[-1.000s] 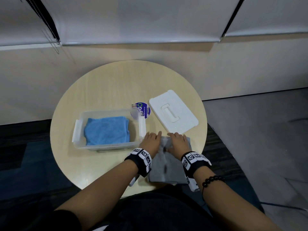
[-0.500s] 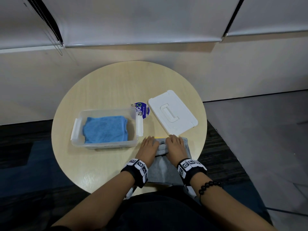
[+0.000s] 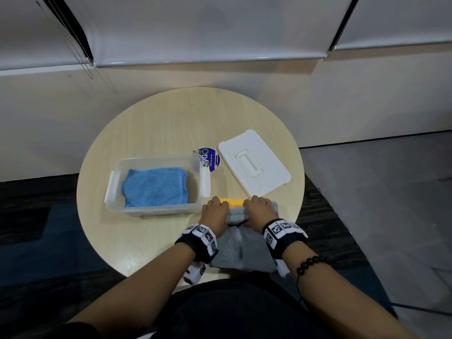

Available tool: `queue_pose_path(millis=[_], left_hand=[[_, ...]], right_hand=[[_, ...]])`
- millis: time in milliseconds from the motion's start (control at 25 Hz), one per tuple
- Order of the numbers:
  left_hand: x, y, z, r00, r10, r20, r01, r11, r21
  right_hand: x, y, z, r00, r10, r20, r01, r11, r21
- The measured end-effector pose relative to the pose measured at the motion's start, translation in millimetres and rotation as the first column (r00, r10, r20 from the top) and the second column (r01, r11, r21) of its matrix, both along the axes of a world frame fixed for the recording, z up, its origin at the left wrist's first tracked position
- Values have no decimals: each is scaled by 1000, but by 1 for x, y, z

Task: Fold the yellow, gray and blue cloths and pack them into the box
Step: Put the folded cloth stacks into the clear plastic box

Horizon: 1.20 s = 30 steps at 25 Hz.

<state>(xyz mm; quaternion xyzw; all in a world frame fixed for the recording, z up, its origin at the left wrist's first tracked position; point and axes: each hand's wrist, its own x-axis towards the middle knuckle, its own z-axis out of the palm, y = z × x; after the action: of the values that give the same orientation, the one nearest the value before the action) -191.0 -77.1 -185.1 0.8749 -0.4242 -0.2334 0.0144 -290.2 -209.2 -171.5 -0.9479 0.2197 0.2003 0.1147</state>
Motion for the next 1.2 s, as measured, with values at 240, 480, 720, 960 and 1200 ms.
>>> queue_pose_path(millis=[240,480,720,960,1200], left_hand=[[26,34,52,503,132,-854,-623,740,-253],[41,63,76,377,153,-913,-781,582,-225],[96,100,118,277,106,-955,-919,321,-230],[151,132,132,113,65,-991,-949,303,-88],[210,160,120,-27,102,-994,-947,316,58]], right_hand=[[22,-26,71,1000,5,-15,0,957,292],[66,-17,108,969,-27,247,-77,912,403],[90,-1,101,803,-559,207,102,470,877],[138,65,76,846,-504,-175,38,-270,962],[190,91,63,679,-701,-218,76,-228,971]])
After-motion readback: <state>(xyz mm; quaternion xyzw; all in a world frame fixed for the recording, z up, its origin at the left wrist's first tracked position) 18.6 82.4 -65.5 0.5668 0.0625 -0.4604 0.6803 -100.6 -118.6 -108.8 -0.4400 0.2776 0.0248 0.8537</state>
